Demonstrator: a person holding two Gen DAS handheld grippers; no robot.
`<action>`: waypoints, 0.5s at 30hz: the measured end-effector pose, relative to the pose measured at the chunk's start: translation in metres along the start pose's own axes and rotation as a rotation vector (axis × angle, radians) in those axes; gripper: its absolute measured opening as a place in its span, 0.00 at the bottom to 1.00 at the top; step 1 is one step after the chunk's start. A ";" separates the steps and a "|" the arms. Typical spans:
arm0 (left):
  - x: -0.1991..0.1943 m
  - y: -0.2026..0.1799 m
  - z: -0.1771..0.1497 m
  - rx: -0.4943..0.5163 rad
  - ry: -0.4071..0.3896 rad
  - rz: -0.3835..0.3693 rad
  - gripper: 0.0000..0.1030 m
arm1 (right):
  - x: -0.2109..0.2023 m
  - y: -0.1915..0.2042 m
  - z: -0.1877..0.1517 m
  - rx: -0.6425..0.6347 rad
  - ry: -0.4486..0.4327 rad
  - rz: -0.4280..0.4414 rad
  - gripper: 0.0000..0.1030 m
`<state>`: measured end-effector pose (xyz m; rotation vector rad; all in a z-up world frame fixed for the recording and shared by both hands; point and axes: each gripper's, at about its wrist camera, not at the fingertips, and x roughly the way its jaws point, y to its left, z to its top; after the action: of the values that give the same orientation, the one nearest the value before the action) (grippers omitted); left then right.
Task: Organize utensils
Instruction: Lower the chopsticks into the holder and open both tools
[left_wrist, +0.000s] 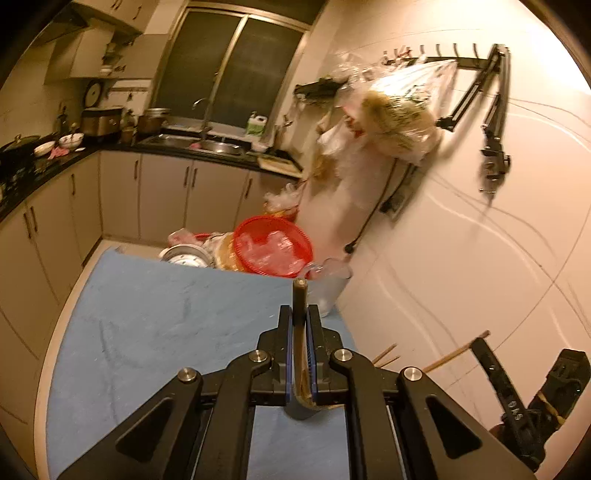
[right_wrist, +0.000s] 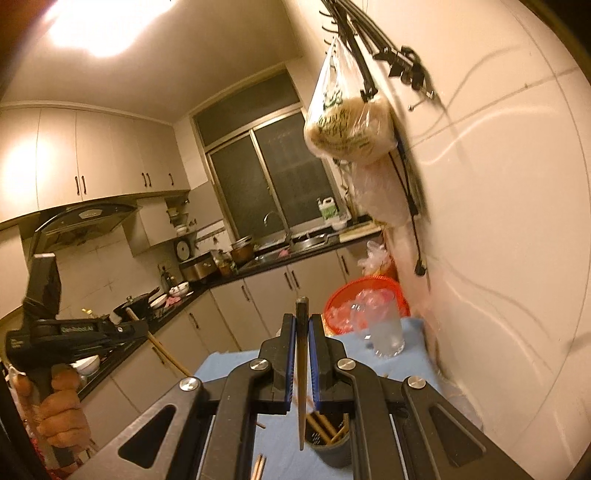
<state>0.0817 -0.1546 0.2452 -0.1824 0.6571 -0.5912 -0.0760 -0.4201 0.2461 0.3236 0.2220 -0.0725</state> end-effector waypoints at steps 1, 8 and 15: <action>0.003 -0.006 0.001 0.010 -0.002 -0.006 0.07 | 0.002 -0.001 0.002 -0.003 -0.003 -0.005 0.07; 0.046 -0.025 -0.008 0.040 0.044 -0.013 0.07 | 0.026 -0.014 0.001 -0.010 0.017 -0.037 0.07; 0.101 -0.020 -0.030 0.029 0.157 0.014 0.07 | 0.055 -0.026 -0.024 -0.004 0.106 -0.044 0.07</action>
<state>0.1179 -0.2276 0.1755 -0.1049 0.8002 -0.6050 -0.0305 -0.4387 0.2032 0.3194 0.3339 -0.0984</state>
